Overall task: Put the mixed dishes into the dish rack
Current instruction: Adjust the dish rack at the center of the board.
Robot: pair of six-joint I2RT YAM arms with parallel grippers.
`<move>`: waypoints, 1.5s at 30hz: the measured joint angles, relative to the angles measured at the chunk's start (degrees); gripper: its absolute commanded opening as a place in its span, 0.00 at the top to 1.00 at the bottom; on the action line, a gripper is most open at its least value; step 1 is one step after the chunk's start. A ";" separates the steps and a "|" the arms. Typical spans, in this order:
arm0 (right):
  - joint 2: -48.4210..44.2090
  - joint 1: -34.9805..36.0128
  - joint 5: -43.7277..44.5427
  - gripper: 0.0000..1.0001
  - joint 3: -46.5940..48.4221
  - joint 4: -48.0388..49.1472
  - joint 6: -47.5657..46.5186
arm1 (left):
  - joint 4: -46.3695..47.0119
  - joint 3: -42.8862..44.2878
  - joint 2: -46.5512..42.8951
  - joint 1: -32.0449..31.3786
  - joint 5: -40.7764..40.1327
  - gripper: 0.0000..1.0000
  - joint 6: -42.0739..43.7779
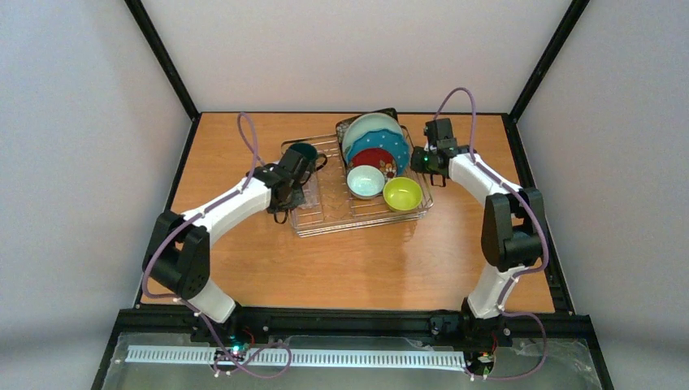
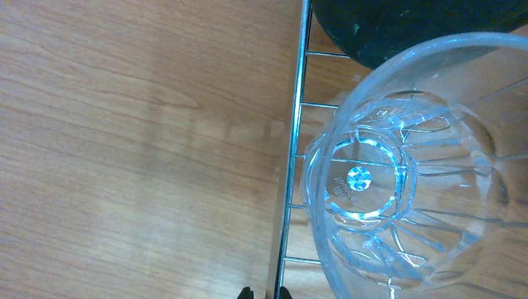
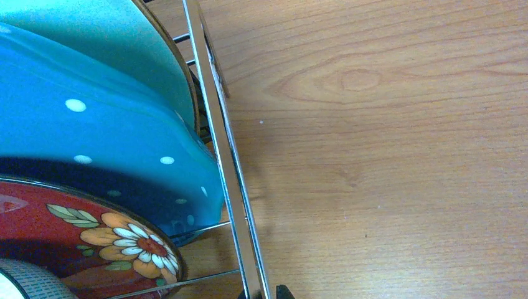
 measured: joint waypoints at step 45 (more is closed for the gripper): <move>-12.24 1.20 2.73 0.56 -14.01 -1.49 7.28 | 0.92 5.20 4.96 2.95 4.00 0.44 5.05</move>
